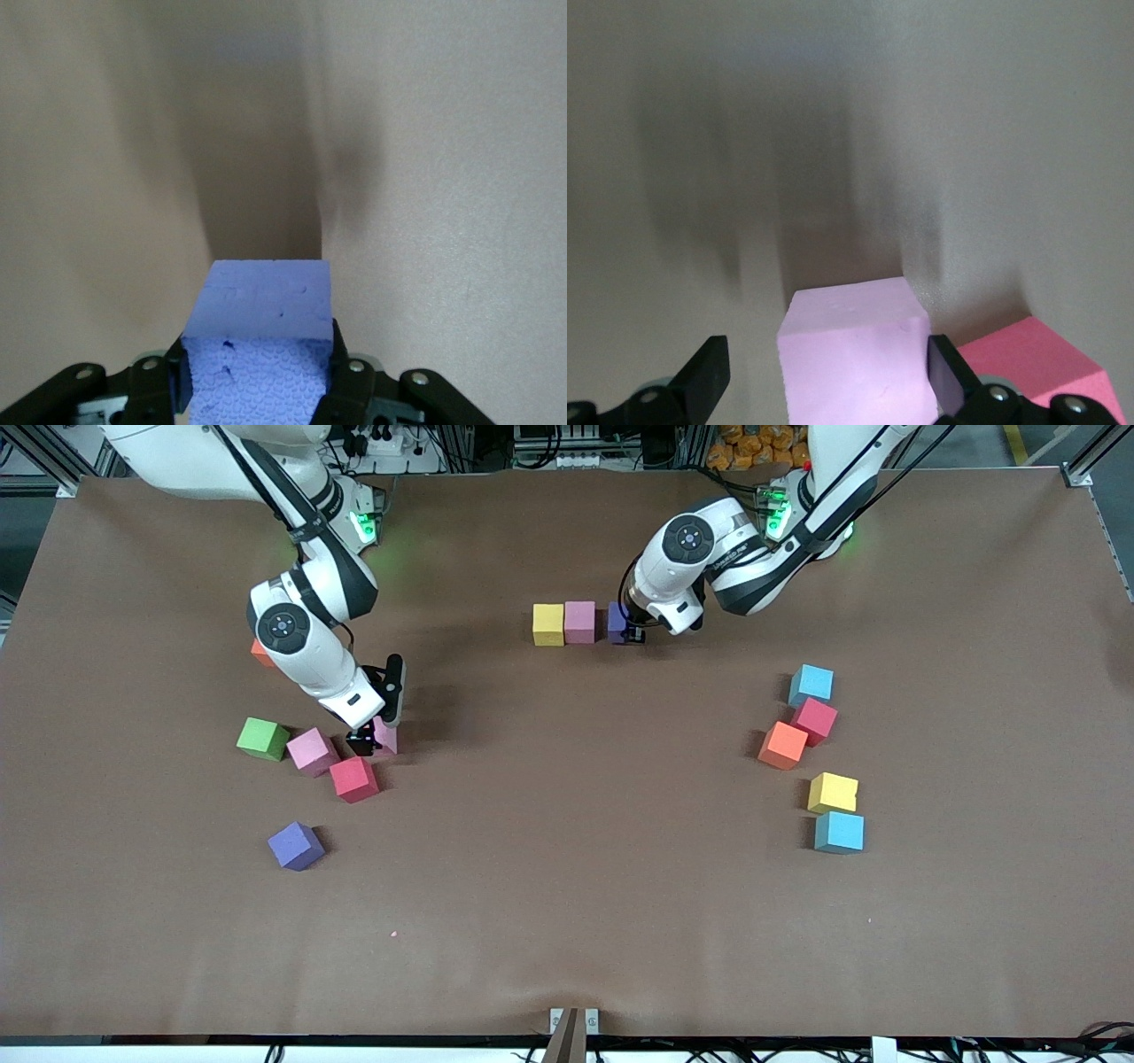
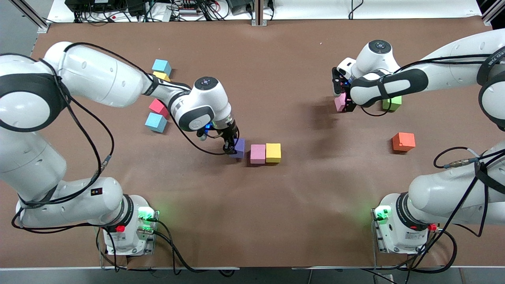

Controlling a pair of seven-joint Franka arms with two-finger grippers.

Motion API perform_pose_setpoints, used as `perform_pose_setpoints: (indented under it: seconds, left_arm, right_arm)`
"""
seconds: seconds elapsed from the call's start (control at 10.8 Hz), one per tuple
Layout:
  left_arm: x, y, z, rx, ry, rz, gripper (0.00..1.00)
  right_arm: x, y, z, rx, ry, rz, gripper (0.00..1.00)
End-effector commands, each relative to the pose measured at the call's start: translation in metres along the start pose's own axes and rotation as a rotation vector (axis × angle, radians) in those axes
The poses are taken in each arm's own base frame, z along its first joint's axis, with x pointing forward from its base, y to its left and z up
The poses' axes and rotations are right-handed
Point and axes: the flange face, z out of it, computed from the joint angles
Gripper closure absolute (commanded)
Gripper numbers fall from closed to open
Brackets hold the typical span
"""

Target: Arrange 11 blocks into digit 3

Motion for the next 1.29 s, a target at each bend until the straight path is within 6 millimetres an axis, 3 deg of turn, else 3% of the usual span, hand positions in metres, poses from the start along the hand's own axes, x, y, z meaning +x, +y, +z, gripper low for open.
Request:
perform_pose_setpoints:
  seconds: [0.0,0.18,0.55,1.2]
  left_arm:
    - [-0.006,-0.003,0.003,-0.012,-0.017,-0.006,0.97]
    - [-0.007,-0.005,0.007,-0.007,-0.017,-0.004,0.97]
    - [-0.006,-0.001,0.013,-0.006,-0.007,-0.022,0.97]
    - [-0.017,0.004,0.016,-0.028,-0.023,-0.054,0.96]
  right_arm:
    - [-0.013,0.009,0.0,0.0,0.008,0.019,0.0]
    - [-0.026,0.014,-0.007,-0.01,0.003,0.044,0.0]
    - [-0.026,0.015,-0.008,-0.012,0.003,0.045,0.0]
    - [-0.01,0.004,0.012,0.026,0.017,0.031,0.0]
